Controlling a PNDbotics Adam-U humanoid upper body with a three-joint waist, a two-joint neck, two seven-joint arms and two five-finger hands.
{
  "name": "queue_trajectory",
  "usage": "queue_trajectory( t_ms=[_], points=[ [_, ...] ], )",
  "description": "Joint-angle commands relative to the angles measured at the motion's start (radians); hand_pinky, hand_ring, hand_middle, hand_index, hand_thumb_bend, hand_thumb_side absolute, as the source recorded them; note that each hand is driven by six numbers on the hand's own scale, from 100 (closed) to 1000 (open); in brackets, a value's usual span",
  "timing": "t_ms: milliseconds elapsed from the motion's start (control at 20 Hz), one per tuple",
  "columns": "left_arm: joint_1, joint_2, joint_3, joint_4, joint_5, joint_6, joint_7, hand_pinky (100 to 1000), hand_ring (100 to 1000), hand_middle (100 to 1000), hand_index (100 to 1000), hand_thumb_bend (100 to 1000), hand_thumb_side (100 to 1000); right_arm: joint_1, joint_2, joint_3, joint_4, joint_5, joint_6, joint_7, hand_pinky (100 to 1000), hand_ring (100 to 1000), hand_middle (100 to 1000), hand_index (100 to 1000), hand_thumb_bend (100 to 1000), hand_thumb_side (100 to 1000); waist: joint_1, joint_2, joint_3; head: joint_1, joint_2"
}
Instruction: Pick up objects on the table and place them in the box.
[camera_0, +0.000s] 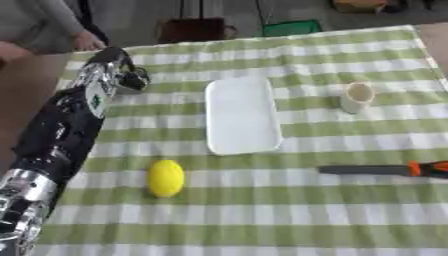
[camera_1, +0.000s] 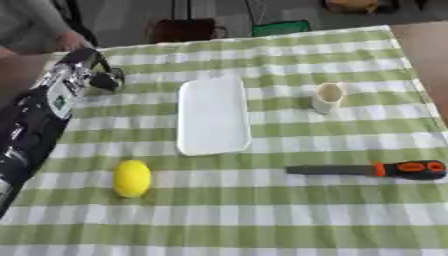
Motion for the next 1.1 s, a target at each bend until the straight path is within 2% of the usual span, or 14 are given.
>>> queue_trajectory(
  t_ms=[50, 750, 1000, 1050, 1100],
  points=[
    [-0.017, 0.028, 0.006, -0.005, -0.011, 0.004, -0.001, 920, 886, 863, 659, 303, 311, -0.008, -0.017, -0.009, -0.023, -0.004, -0.003, 0.001, 600, 650, 706, 811, 542, 728, -0.007, -0.015, 0.001, -0.001, -0.010],
    [-0.013, 0.021, 0.002, 0.010, -0.038, 0.000, -0.027, 922, 889, 864, 657, 295, 311, -0.008, -0.016, -0.010, -0.023, -0.004, -0.005, 0.002, 601, 650, 706, 811, 543, 729, -0.010, -0.011, -0.001, -0.003, -0.011],
    [-0.014, 0.019, 0.001, 0.008, -0.046, 0.000, -0.020, 916, 880, 851, 577, 192, 305, -0.008, -0.016, -0.010, -0.022, -0.004, -0.005, 0.003, 601, 650, 706, 811, 542, 729, -0.009, -0.011, -0.002, -0.003, -0.011],
    [-0.014, 0.019, 0.001, 0.008, -0.046, 0.001, -0.017, 912, 871, 834, 513, 100, 310, -0.008, -0.016, -0.010, -0.022, -0.004, -0.005, 0.003, 601, 650, 706, 811, 542, 729, -0.008, -0.011, -0.002, -0.004, -0.011],
    [-0.015, 0.019, 0.001, 0.008, -0.046, 0.002, -0.015, 911, 868, 829, 495, 100, 309, -0.008, -0.016, -0.010, -0.022, -0.004, -0.005, 0.003, 601, 650, 706, 811, 542, 729, -0.008, -0.012, -0.002, -0.004, -0.011]
  ],
)
